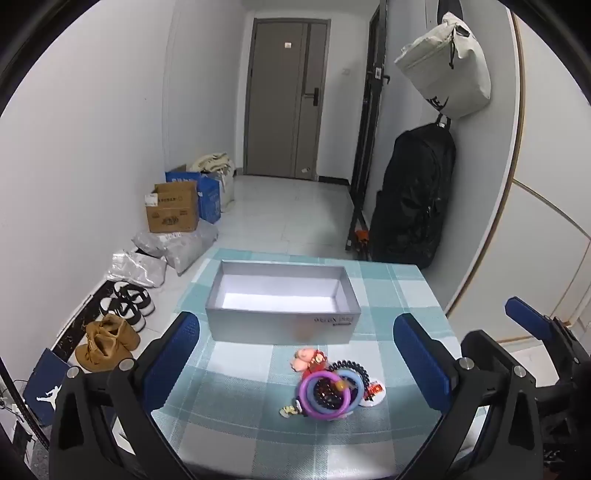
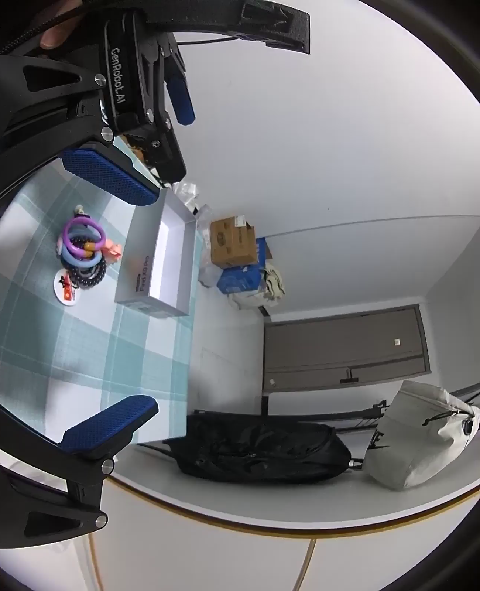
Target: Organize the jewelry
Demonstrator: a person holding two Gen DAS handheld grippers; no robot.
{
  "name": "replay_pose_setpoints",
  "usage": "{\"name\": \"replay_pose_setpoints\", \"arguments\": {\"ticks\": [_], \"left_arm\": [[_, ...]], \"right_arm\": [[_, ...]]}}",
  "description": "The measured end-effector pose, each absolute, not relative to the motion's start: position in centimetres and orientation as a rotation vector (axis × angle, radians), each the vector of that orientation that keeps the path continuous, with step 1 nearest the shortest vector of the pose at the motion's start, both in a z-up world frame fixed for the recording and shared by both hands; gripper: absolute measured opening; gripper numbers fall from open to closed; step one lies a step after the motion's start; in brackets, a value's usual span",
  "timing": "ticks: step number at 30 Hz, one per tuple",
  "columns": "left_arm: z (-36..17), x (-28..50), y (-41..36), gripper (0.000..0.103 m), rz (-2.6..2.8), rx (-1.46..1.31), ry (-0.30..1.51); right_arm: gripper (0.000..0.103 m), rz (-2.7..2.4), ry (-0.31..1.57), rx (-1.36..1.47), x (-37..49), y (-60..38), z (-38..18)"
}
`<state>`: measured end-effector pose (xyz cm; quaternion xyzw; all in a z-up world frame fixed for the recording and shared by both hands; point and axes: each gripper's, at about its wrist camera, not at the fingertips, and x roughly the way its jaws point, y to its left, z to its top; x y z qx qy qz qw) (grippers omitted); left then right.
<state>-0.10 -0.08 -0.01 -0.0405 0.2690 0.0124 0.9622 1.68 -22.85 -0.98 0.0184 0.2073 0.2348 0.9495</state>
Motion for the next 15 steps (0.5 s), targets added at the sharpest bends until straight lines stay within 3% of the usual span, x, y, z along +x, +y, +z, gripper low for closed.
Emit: {"name": "replay_pose_setpoints", "arguments": {"ticks": [15], "left_arm": [[-0.8, 0.5, 1.1, 0.102, 0.016, -0.155, 0.600]], "right_arm": [[0.103, 0.466, 0.439, 0.054, 1.5, -23.0, -0.8]]}}
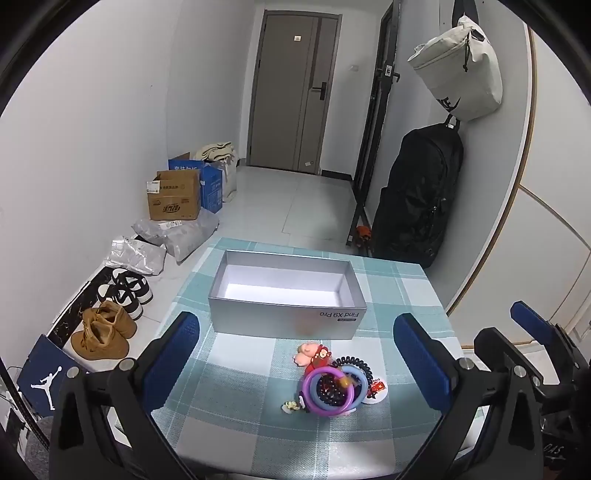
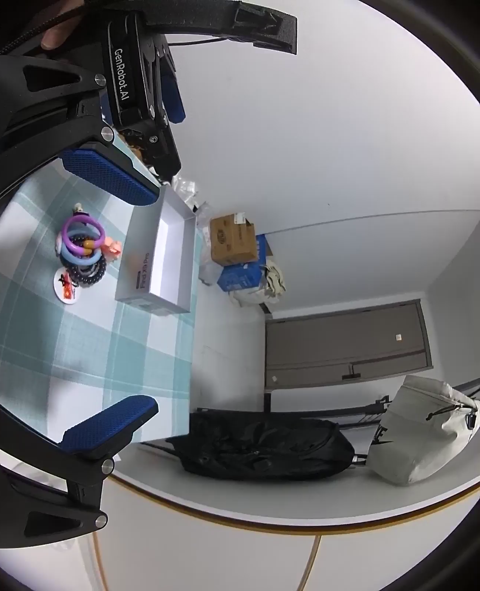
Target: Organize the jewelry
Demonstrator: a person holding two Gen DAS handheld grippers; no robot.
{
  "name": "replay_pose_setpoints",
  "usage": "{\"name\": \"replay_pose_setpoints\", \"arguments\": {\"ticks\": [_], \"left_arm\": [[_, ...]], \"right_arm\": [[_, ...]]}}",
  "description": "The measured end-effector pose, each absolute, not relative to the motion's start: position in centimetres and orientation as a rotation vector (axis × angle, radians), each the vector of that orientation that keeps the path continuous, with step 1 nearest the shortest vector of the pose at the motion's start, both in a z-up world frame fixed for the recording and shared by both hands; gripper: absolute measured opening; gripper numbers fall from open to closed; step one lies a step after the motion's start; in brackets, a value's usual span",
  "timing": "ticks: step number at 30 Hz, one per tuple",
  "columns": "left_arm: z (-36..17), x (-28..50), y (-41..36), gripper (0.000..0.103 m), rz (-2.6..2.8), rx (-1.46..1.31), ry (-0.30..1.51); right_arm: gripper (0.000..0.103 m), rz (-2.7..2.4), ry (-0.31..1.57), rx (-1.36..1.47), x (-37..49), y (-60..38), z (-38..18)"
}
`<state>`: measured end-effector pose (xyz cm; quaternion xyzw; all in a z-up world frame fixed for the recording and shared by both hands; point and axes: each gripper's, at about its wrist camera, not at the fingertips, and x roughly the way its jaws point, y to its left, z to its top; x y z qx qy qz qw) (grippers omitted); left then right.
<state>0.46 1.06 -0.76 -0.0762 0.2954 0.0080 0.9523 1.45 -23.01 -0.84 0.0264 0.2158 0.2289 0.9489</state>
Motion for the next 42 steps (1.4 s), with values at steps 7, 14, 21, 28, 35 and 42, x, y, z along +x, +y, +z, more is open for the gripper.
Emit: {"name": "replay_pose_setpoints", "arguments": {"ticks": [7, 14, 21, 28, 35, 42], "left_arm": [[-0.79, 0.46, 0.84, 0.102, 0.019, -0.153, 0.600], [-0.87, 0.46, 1.33, 0.102, 0.016, -0.171, 0.606], [-1.04, 0.50, 1.30, 0.102, 0.001, -0.181, 0.613], [-1.09, 0.53, 1.47, 0.102, -0.006, -0.192, 0.620], [-1.09, 0.59, 1.59, 0.102, -0.006, -0.194, 0.624], [-1.08, 0.55, 1.46, 0.102, -0.003, -0.192, 0.622]], "right_arm": [[0.103, 0.464, 0.445, 0.038, 1.41, -22.76, -1.09], [0.103, 0.464, 0.448, 0.037, 1.44, -22.85, -1.06], [0.103, 0.465, 0.449, 0.029, 1.43, -22.79, -1.12], [0.103, 0.465, 0.451, 0.023, 1.50, -22.56, -1.12], [0.103, 0.465, 0.456, 0.026, 1.47, -22.59, -1.22], [0.103, 0.466, 0.455, 0.019, 1.55, -22.47, -1.22]]}}
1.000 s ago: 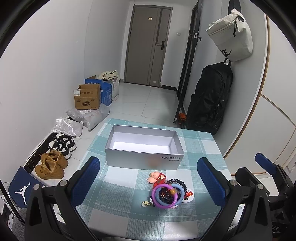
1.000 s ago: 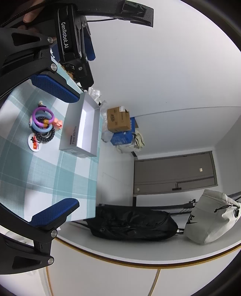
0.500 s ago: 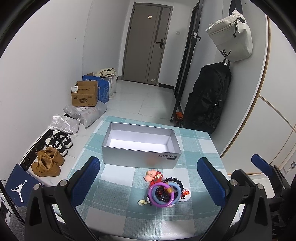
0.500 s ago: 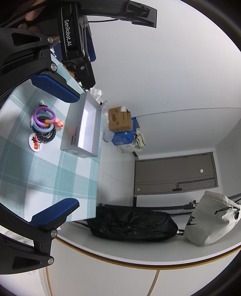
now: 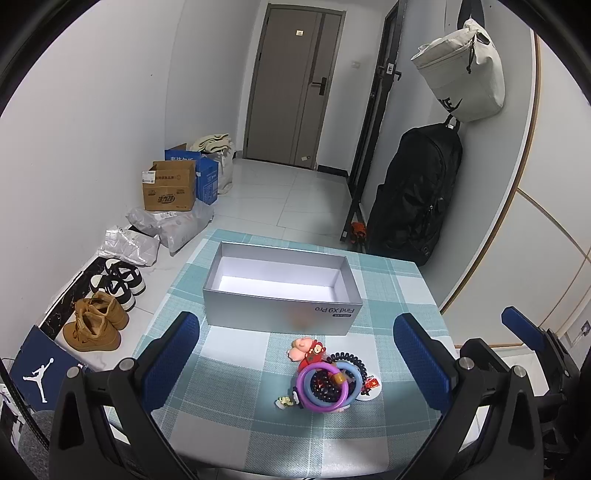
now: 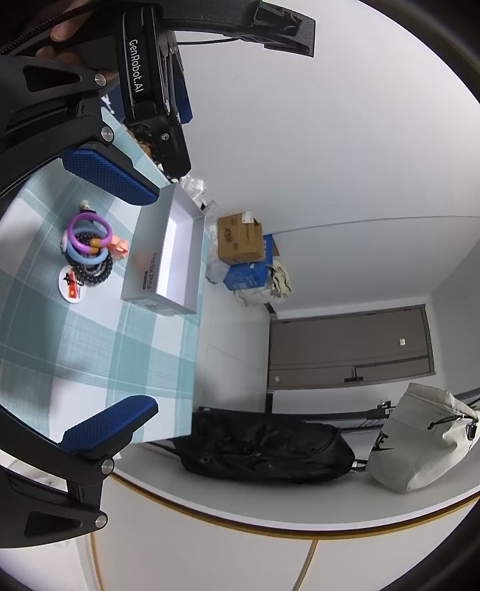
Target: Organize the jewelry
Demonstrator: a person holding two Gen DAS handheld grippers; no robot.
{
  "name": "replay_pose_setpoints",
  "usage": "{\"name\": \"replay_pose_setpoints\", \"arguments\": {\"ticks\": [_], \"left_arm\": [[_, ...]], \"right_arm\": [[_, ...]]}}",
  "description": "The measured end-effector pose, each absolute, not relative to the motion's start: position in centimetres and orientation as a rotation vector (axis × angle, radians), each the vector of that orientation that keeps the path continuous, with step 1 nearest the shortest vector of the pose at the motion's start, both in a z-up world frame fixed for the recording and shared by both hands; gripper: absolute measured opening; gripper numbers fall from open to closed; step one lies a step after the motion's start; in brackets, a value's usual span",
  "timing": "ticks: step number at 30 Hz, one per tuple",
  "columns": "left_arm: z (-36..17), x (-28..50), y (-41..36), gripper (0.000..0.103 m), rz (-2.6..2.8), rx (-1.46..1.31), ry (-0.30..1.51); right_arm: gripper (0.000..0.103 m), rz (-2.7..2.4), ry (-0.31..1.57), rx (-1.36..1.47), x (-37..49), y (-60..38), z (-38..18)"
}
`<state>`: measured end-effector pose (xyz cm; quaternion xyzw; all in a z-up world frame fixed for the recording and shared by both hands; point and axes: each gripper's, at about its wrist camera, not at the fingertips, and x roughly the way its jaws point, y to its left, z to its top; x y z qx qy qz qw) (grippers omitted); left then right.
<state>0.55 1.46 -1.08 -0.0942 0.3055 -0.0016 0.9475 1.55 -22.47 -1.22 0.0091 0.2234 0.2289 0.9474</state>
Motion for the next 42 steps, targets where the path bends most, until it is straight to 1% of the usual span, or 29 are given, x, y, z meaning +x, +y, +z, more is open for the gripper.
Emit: {"name": "replay_pose_setpoints", "arguments": {"ticks": [16, 23, 29, 36, 42], "left_arm": [[-1.5, 0.8, 1.6, 0.102, -0.018, -0.205, 0.640], [-2.2, 1.3, 1.7, 0.102, -0.031, -0.208, 0.676], [-4.0, 2.1, 1.9, 0.102, -0.078, -0.198, 0.758], [-7.5, 3.6, 2.6, 0.102, -0.161, -0.244, 0.955], [-8.4, 3.9, 0.4, 0.102, -0.207, -0.159, 1.010]], "right_arm": [[0.103, 0.466, 0.460, 0.021, 1.7, -22.3, -1.3], [0.103, 0.462, 0.473, 0.020, 2.1, -22.2, -1.4], [0.103, 0.413, 0.503, -0.008, 3.2, -22.1, -2.0], [0.103, 0.394, 0.613, 0.091, 5.7, -23.6, -3.1], [0.103, 0.391, 0.653, 0.151, 7.1, -24.1, -3.6]]}}
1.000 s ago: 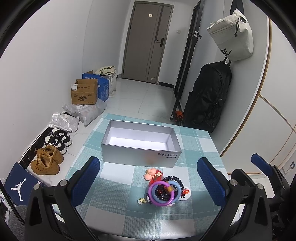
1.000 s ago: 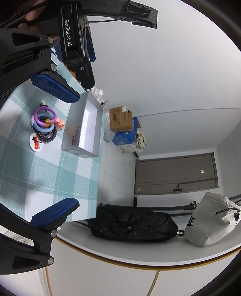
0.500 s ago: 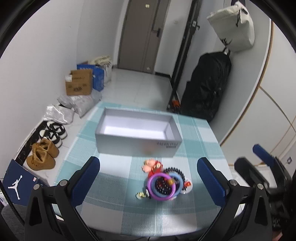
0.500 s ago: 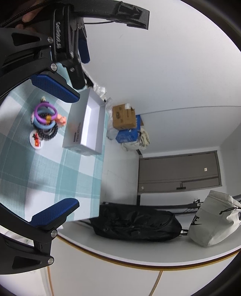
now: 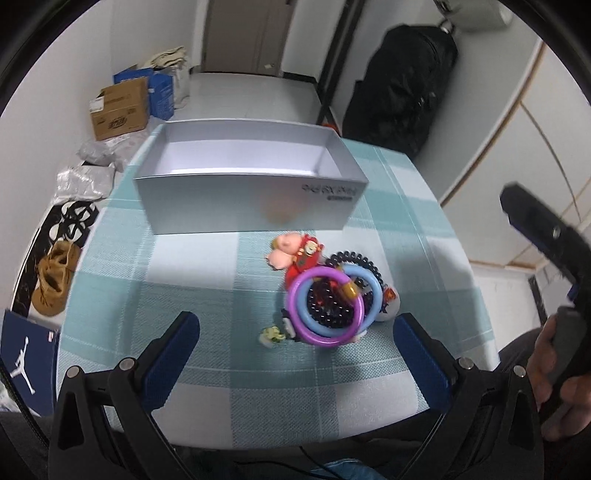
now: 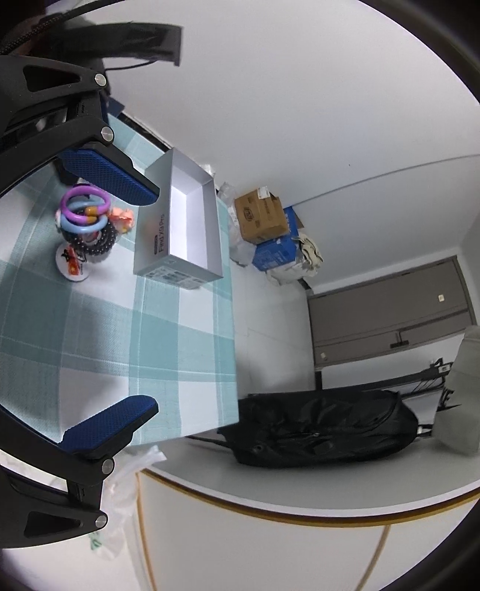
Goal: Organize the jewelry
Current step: 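Lower the left gripper onto the purple and blue bangles and close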
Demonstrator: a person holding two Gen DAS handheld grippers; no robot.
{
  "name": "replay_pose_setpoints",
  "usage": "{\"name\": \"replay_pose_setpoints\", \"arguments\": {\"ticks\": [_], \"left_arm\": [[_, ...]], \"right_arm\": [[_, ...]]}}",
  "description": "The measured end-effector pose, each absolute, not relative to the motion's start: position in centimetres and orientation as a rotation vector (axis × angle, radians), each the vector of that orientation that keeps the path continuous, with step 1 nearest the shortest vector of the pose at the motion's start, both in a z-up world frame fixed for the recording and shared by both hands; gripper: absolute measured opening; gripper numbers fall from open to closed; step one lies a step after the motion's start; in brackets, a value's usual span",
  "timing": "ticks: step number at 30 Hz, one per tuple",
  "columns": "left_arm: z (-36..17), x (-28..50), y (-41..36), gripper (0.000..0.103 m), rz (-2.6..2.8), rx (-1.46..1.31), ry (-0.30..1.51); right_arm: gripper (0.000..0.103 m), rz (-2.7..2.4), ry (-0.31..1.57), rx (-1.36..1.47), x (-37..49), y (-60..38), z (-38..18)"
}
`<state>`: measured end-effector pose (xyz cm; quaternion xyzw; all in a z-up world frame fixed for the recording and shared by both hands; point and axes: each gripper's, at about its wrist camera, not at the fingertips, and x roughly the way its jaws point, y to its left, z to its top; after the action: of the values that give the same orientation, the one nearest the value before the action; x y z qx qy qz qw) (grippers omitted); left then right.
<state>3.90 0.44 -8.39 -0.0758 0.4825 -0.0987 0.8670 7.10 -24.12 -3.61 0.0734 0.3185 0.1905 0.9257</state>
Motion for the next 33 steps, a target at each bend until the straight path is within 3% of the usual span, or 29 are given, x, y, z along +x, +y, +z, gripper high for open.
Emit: {"name": "replay_pose_setpoints", "arguments": {"ticks": [11, 18, 22, 25, 33], "left_arm": [[-9.4, 5.7, 1.0, 0.077, -0.230, -0.203, 1.067], [-10.5, 6.5, 1.6, 0.075, -0.267, -0.293, 1.095], [-10.9, 6.7, 1.6, 0.051, -0.292, -0.324, 1.111], [-10.8, 6.9, 1.3, 0.039, -0.300, -0.333, 1.110], [-10.8, 6.8, 1.6, 0.037, -0.287, -0.338, 1.110]], "right_arm": [[0.103, 0.413, 0.675, 0.178, 7.5, -24.1, -3.7], [0.103, 0.421, 0.686, 0.211, 7.7, -24.3, -3.6], [0.103, 0.428, 0.680, 0.211, 7.5, -24.2, -3.4], [0.103, 0.428, 0.679, 0.208, 7.5, -24.3, -3.5], [0.103, 0.422, 0.684, 0.213, 7.6, -24.3, -3.5]]}}
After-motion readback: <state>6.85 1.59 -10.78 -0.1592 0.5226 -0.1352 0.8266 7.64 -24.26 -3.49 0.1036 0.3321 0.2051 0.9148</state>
